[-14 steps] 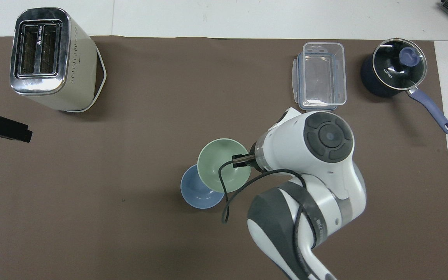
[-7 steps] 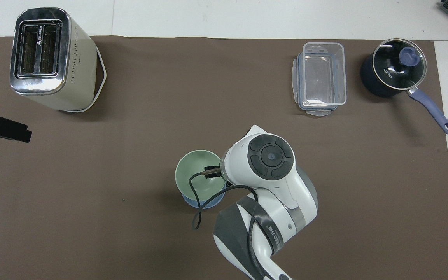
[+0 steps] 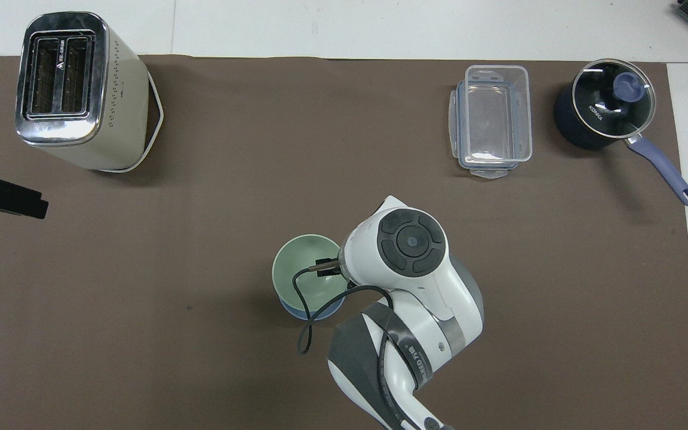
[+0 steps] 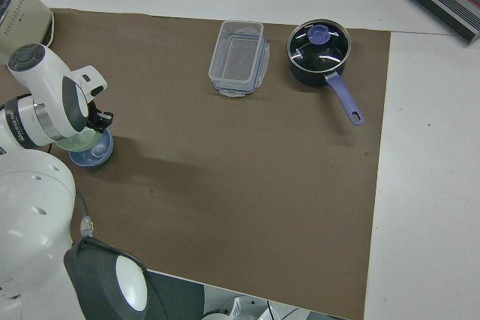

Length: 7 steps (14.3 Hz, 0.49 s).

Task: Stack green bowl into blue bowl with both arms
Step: 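Hold the green bowl seated inside the blue bowl with the right gripper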

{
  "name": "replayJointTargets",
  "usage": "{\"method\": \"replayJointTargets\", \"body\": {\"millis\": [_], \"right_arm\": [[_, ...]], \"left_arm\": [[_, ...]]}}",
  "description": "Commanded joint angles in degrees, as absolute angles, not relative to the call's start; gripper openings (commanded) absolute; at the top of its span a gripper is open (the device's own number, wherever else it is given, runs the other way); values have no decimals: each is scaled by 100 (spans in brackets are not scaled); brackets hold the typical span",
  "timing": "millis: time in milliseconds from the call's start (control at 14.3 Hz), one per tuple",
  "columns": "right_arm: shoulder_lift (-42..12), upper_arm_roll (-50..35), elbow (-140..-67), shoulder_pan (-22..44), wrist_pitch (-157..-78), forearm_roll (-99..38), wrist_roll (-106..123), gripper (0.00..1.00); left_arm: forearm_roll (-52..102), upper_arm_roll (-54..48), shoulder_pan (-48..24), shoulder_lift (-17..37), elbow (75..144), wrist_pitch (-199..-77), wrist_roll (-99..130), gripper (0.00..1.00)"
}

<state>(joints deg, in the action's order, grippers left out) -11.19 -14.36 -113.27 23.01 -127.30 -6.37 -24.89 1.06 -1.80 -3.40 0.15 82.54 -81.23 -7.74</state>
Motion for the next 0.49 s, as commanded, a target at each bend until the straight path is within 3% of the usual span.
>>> {"method": "replayJointTargets", "body": {"millis": [0,421], "right_arm": [[-1072,-1424,-11469,2329,-12885,-519,-2593,0],[-1116,-1424,-11558,2373,-13165,-501,-2584,0]], "left_arm": [[9,-220,-290,-27,8314,-8314,-870,100],[184,-211,-281,-35,8367,-8542,-1027,100]]}}
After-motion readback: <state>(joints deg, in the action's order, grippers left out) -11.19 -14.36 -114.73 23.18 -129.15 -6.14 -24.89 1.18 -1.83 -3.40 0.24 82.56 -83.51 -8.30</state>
